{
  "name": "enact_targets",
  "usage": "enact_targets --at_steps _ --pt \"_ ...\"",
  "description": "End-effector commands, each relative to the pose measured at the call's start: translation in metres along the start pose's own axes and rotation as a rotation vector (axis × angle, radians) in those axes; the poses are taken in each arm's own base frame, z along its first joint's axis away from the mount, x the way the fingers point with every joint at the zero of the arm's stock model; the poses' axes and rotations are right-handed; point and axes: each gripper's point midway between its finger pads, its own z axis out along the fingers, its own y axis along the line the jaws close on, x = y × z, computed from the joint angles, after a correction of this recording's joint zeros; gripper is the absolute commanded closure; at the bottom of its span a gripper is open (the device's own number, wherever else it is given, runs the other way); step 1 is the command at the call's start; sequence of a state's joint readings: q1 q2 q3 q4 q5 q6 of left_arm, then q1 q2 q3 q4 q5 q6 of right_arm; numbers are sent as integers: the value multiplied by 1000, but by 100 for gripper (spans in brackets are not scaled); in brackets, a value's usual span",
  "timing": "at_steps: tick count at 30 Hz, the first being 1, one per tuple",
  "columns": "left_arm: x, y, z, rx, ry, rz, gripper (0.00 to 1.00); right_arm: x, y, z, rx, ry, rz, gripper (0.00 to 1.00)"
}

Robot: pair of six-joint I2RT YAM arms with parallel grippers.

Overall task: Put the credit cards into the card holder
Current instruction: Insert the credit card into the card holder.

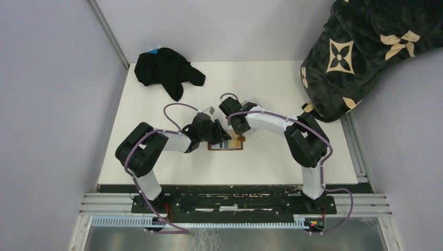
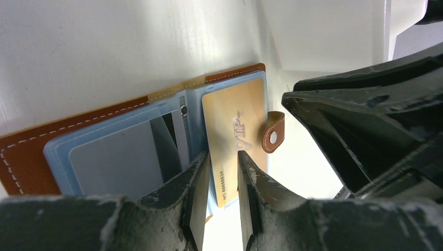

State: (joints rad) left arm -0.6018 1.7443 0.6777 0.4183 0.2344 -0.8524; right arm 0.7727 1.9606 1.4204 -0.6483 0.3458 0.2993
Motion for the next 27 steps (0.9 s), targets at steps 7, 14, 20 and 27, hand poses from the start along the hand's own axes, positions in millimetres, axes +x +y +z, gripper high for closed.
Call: enact_targets --at_steps 7,14,20,27 --pt "13 38 3 -111 64 44 65 18 5 19 -1 61 44 83" --pt "16 30 9 -57 87 42 65 14 27 18 -114 61 87 84" --pt "16 14 14 26 107 39 65 10 40 15 -170 67 107 84" --pt "20 8 15 63 123 39 66 7 49 12 -195 68 94 84"
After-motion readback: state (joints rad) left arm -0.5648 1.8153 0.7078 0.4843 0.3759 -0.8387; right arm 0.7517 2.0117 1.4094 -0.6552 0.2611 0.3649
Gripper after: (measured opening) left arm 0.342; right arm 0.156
